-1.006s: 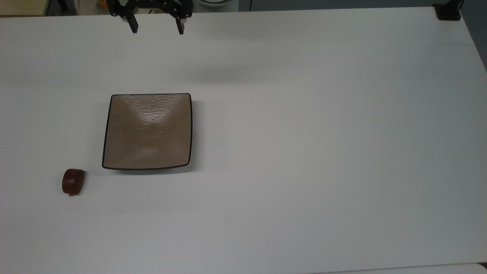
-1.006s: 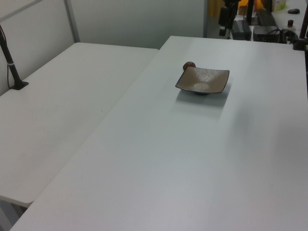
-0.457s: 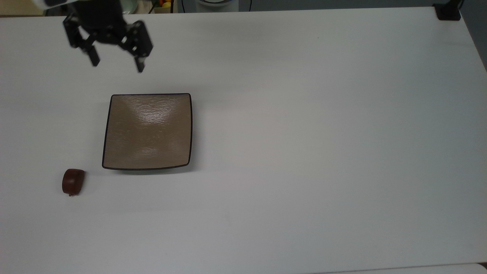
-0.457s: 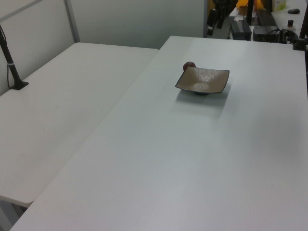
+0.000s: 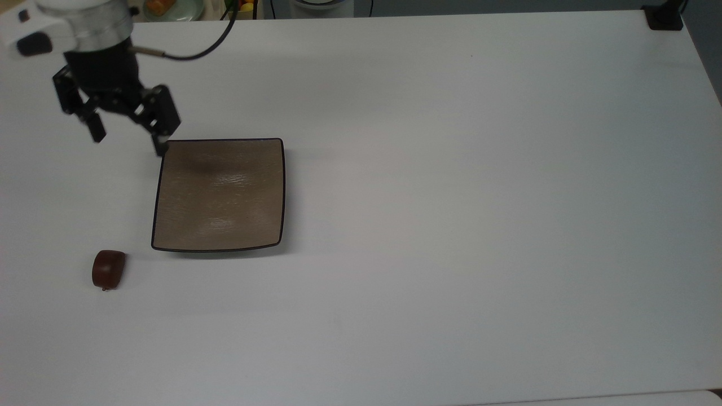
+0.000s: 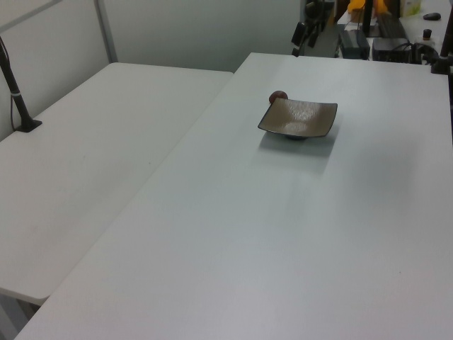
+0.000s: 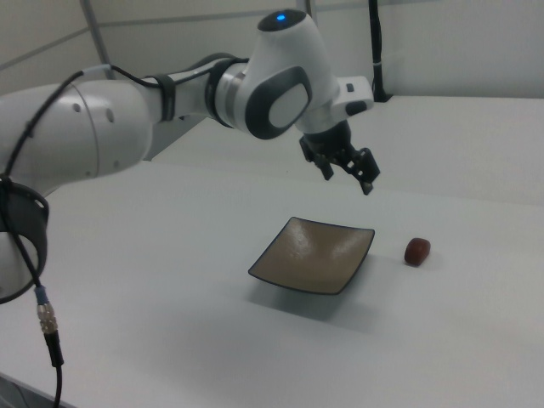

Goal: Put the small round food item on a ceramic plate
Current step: 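Move the open gripper down toward the small reddish-brown food item, then close the gripper around the reddish-brown food item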

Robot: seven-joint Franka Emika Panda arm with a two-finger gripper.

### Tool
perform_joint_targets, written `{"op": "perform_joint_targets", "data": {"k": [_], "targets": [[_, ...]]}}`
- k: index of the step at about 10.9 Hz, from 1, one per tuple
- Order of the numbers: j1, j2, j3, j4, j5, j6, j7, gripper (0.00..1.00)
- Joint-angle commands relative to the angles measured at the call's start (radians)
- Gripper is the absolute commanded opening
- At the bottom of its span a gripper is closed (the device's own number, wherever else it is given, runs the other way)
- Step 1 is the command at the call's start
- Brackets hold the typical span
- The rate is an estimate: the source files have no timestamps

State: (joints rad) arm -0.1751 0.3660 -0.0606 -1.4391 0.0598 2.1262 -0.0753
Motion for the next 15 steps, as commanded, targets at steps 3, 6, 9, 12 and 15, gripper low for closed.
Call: {"op": "perform_joint_targets", "data": {"k": [3, 6, 9, 12, 15], "targets": [[-0.053, 0.194, -0.004, 0.129, -0.003, 0.191, -0.014, 1.0], [-0.07, 0.275, -0.007, 0.128, -0.008, 0.34, -0.02, 1.0], [-0.073, 0.356, -0.007, 0.128, -0.009, 0.452, -0.09, 1.0], [-0.078, 0.408, -0.005, 0.128, -0.009, 0.52, -0.124, 1.0], [-0.078, 0.444, -0.002, 0.126, -0.009, 0.581, -0.129, 1.0]]}}
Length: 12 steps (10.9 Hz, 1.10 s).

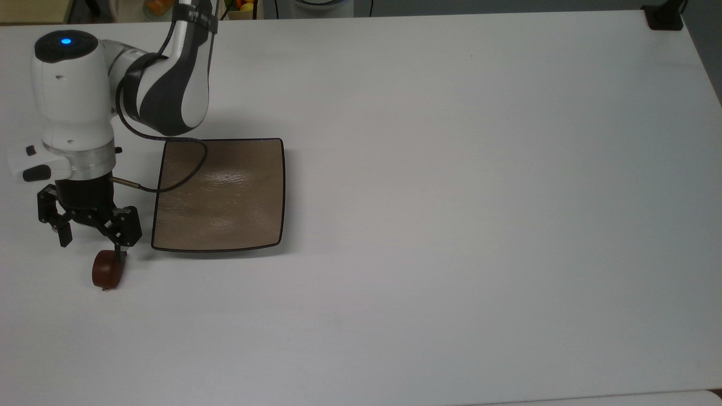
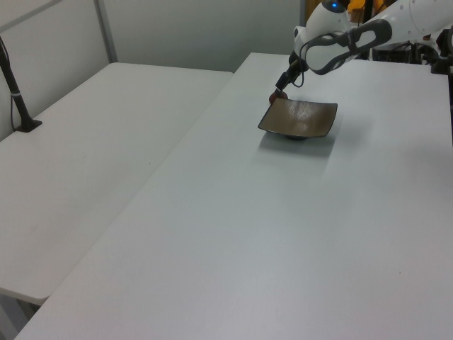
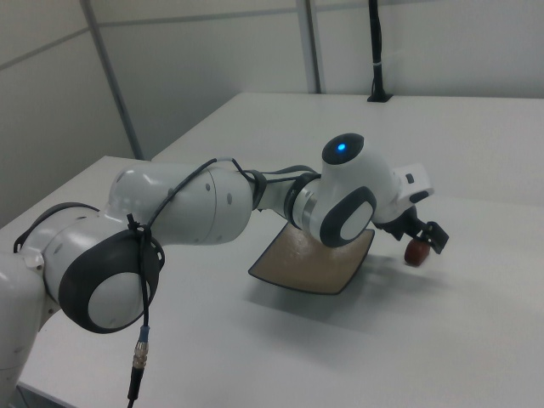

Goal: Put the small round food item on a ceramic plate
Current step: 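Close the gripper around the reddish-brown food item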

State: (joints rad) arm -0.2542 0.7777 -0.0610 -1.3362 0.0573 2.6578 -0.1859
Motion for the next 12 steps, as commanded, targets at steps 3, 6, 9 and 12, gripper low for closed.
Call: {"op": "perform_joint_targets", "data": {"k": [3, 6, 9, 12], "targets": [[0.003, 0.069, 0.004, 0.023, -0.007, 0.108, -0.021, 0.94], [0.004, 0.078, 0.006, 0.022, -0.007, 0.108, -0.024, 0.52], [0.004, 0.078, 0.007, 0.023, -0.005, 0.109, -0.024, 0.19], [-0.003, 0.051, 0.007, 0.02, -0.002, 0.108, -0.018, 0.19]]}}
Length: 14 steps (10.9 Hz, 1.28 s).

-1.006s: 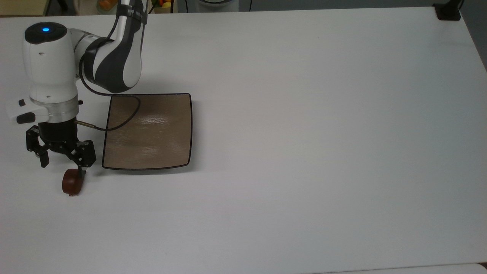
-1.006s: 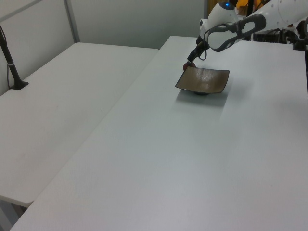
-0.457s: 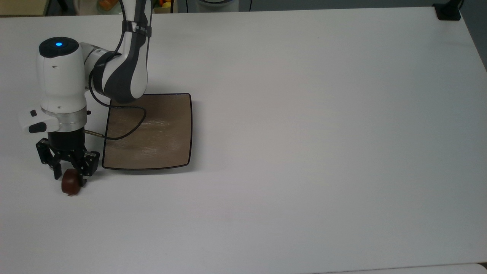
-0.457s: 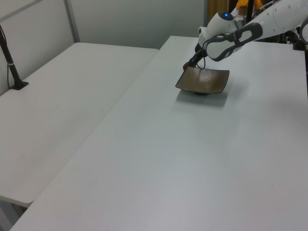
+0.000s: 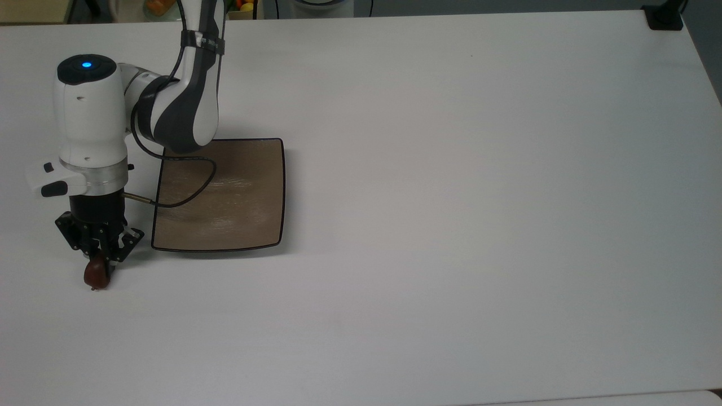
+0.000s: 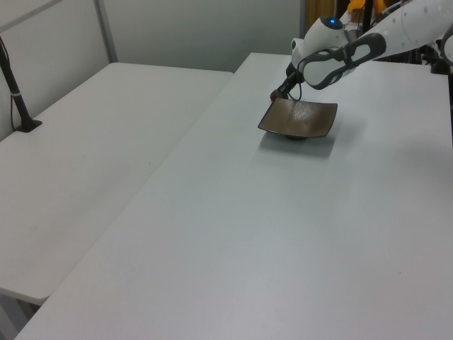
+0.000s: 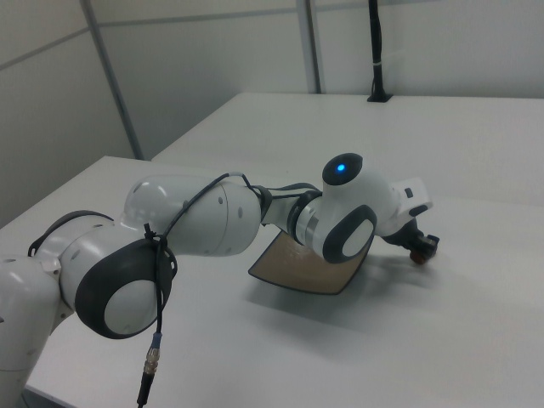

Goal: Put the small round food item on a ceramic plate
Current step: 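Close the gripper around the reddish-brown food item, then lift the held food item and carry it over the ceramic plate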

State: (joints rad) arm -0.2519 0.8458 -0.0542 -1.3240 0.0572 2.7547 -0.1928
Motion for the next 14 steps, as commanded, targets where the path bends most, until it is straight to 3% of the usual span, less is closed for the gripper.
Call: {"op": "perform_joint_targets", "data": {"k": [1, 3, 8, 12, 14], "targets": [[-0.01, -0.048, 0.001, 0.002, 0.003, 0.005, -0.011, 0.19], [-0.02, -0.12, 0.002, -0.014, 0.012, -0.035, -0.011, 0.19], [-0.013, -0.344, 0.008, -0.032, 0.013, -0.442, -0.016, 0.2], [0.02, -0.534, 0.036, -0.222, 0.015, -0.598, -0.112, 0.22], [0.036, -0.553, 0.059, -0.299, 0.013, -0.596, -0.112, 0.22]]}}
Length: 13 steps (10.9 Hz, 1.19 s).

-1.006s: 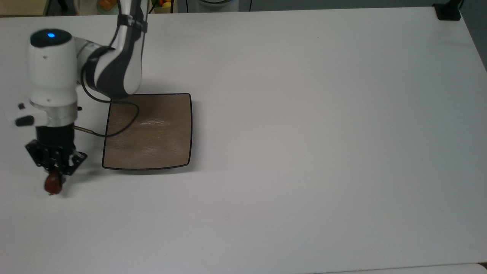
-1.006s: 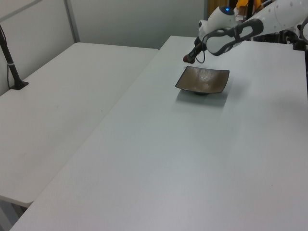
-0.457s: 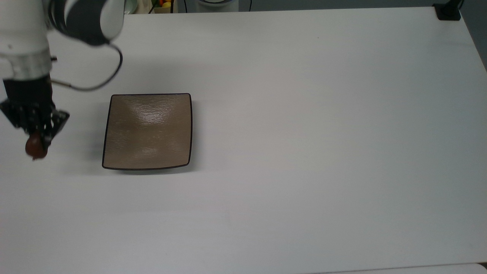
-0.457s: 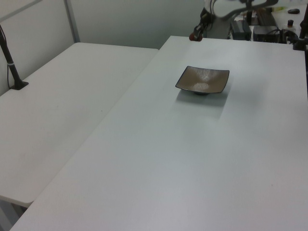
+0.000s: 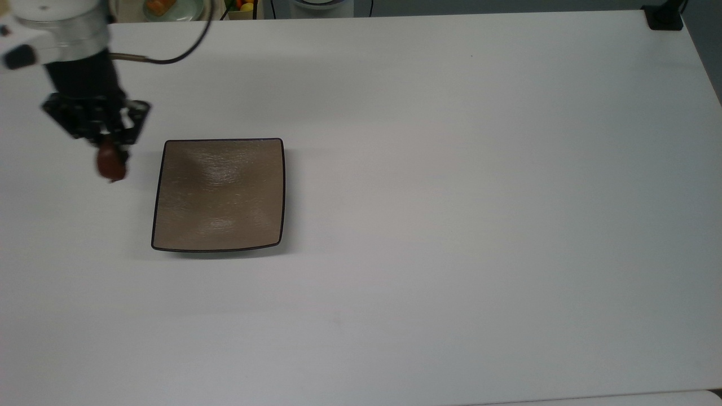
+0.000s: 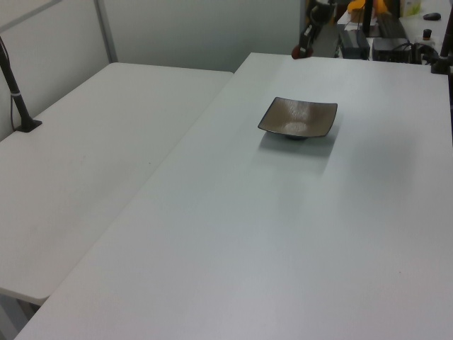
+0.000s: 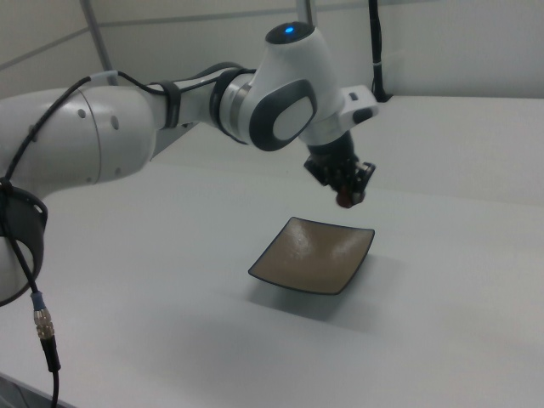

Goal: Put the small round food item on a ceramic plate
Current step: 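Lift the held food item and carry it over the ceramic plate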

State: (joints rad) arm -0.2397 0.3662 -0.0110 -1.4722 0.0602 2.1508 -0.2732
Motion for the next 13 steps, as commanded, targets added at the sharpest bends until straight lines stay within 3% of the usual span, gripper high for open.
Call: {"op": "perform_joint_targets", "data": {"k": [1, 5, 8, 11, 13], "targets": [[0.026, -0.072, 0.028, -0.173, 0.012, 0.012, -0.034, 0.22], [0.052, -0.037, 0.049, -0.244, 0.018, 0.059, -0.034, 0.24], [0.068, -0.012, 0.051, -0.35, 0.017, 0.277, -0.034, 0.25], [0.069, 0.029, 0.049, -0.359, 0.013, 0.351, -0.038, 0.26], [0.071, 0.043, 0.049, -0.365, 0.013, 0.371, -0.038, 0.33]]}}
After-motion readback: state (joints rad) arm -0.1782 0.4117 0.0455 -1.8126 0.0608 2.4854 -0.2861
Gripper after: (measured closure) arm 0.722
